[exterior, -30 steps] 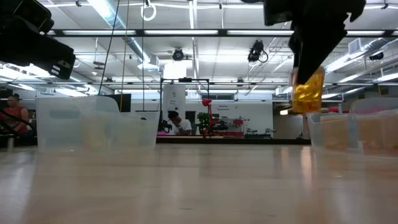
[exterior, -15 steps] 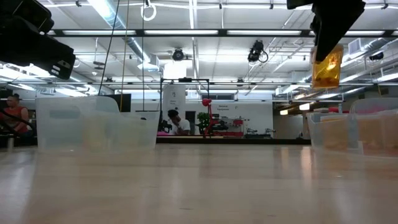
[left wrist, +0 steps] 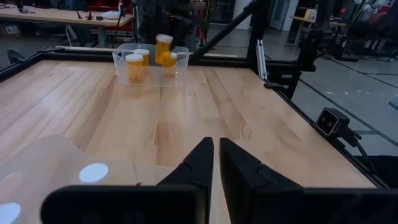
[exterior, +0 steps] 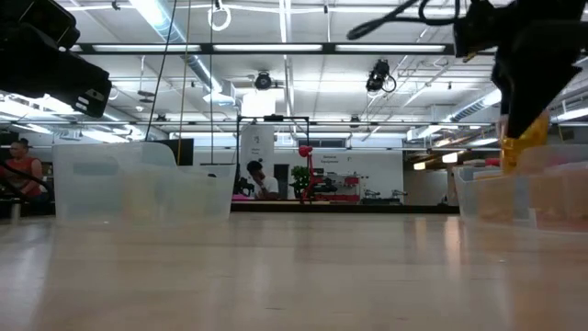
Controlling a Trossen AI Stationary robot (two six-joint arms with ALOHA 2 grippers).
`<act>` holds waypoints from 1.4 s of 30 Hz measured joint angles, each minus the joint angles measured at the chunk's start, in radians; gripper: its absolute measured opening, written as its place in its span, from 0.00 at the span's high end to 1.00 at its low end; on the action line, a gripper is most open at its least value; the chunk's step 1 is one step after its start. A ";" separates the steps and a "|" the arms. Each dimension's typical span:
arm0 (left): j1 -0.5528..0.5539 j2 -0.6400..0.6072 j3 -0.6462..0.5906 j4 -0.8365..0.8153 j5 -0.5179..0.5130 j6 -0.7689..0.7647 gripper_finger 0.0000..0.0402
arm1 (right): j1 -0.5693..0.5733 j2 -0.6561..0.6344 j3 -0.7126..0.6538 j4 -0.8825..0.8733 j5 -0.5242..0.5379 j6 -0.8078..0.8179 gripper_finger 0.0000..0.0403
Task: Pick and place medicine bottles into bin by pill shape (circle, oval)
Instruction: Put the orange capsule bottle into the right transparent bin
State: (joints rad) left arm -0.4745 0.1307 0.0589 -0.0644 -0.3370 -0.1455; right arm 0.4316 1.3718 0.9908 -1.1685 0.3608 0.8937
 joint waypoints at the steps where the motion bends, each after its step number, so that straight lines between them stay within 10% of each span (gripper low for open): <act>1: 0.000 0.000 0.000 0.000 0.000 0.000 0.92 | 0.000 -0.011 -0.028 0.031 -0.013 0.003 0.42; 12: 0.000 0.000 0.000 0.000 0.000 0.000 0.91 | -0.025 -0.061 -0.218 0.218 -0.119 0.042 0.42; 42: 0.000 0.000 0.000 0.000 0.000 0.000 0.92 | -0.026 -0.060 -0.226 0.278 -0.119 0.094 0.37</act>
State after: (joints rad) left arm -0.4745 0.1310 0.0589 -0.0643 -0.3370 -0.1455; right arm 0.4057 1.3117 0.7650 -0.8902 0.2417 0.9873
